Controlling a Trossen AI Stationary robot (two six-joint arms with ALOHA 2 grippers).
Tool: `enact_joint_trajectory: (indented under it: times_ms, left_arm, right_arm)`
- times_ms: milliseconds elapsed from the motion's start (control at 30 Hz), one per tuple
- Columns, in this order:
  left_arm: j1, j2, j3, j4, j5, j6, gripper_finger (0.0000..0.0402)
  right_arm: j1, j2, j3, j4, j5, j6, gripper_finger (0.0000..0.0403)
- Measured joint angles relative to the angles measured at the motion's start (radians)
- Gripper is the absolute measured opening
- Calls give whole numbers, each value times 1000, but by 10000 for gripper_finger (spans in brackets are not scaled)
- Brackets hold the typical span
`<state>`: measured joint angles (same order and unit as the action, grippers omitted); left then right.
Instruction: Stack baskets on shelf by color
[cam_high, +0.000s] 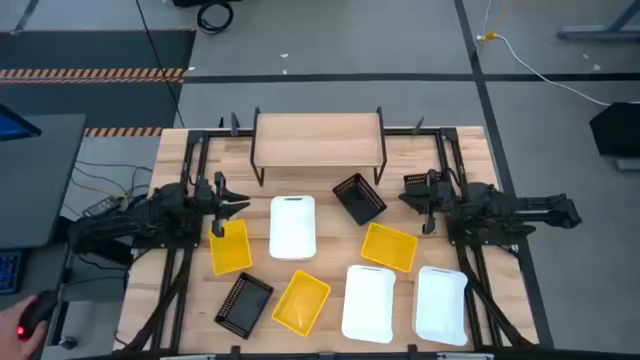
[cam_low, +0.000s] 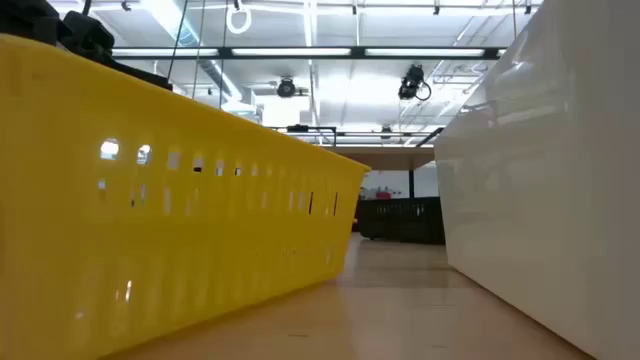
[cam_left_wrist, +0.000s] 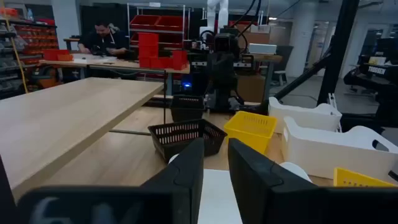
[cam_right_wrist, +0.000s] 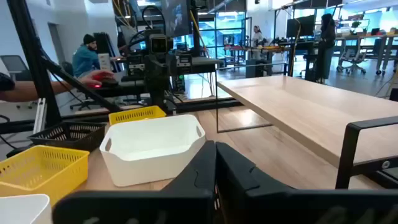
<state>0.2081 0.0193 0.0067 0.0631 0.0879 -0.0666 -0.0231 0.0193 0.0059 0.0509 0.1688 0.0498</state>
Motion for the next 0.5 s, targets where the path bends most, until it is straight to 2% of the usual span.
enact_joint_trajectory:
  times_ms: [500]
  left_arm:
    - [0, 0, 0, 0, 0, 0, 86]
  right_arm:
    - [0, 0, 0, 0, 0, 0, 13]
